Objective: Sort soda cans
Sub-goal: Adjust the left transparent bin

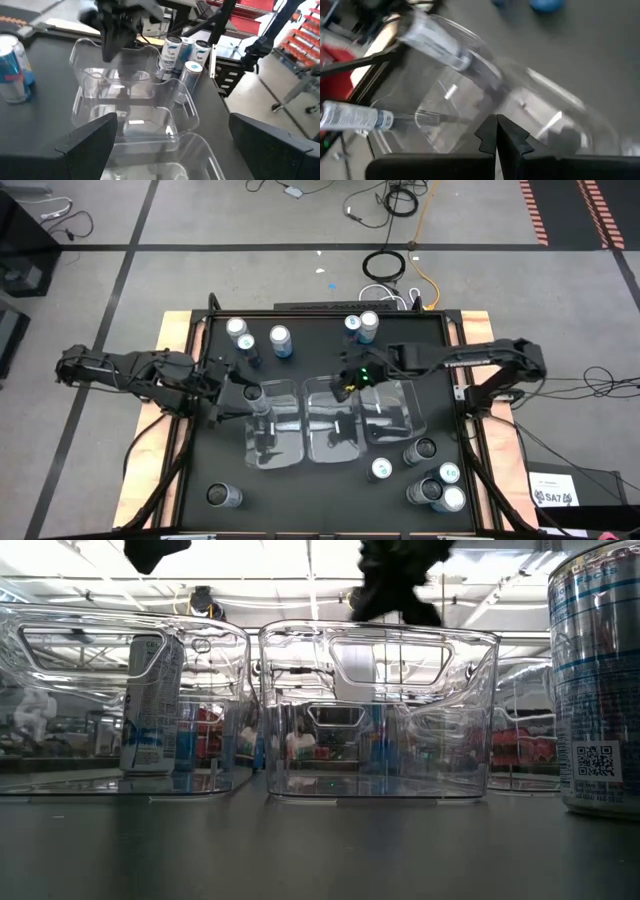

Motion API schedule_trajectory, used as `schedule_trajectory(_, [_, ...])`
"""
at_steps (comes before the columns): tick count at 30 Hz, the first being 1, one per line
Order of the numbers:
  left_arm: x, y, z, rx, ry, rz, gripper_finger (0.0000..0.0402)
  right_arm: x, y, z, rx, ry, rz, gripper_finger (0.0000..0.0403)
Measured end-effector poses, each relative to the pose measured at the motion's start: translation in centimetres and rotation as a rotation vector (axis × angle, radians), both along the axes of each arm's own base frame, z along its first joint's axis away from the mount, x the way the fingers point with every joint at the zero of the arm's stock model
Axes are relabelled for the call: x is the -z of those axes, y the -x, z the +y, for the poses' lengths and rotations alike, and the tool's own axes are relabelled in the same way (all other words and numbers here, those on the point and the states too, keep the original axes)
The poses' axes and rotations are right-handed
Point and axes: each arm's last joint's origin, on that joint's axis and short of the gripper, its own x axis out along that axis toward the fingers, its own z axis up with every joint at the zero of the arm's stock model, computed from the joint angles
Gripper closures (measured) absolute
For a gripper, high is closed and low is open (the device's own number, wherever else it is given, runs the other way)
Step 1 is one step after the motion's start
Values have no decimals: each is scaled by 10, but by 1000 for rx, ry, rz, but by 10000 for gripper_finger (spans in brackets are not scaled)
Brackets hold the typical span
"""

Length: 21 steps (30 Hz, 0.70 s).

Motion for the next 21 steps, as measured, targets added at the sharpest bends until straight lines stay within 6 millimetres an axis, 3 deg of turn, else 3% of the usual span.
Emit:
schedule_trajectory(6, [-5, 8, 1, -2, 11, -38, 10, -33, -39, -9, -132, 134, -17, 403])
schedule_trajectory(12, [-8, 14, 2, -3, 21, -64, 10, -25, -83, -40, -234, 71, 181, 403])
schedule_trajectory(16, [-8, 15, 3, -4, 25, -70, 10, -29, -107, -53, -274, 118, 173, 402])
schedule_trajectory(21, [-8, 15, 3, -7, 31, -60, 10, -23, -129, -55, -338, 158, 138, 385])
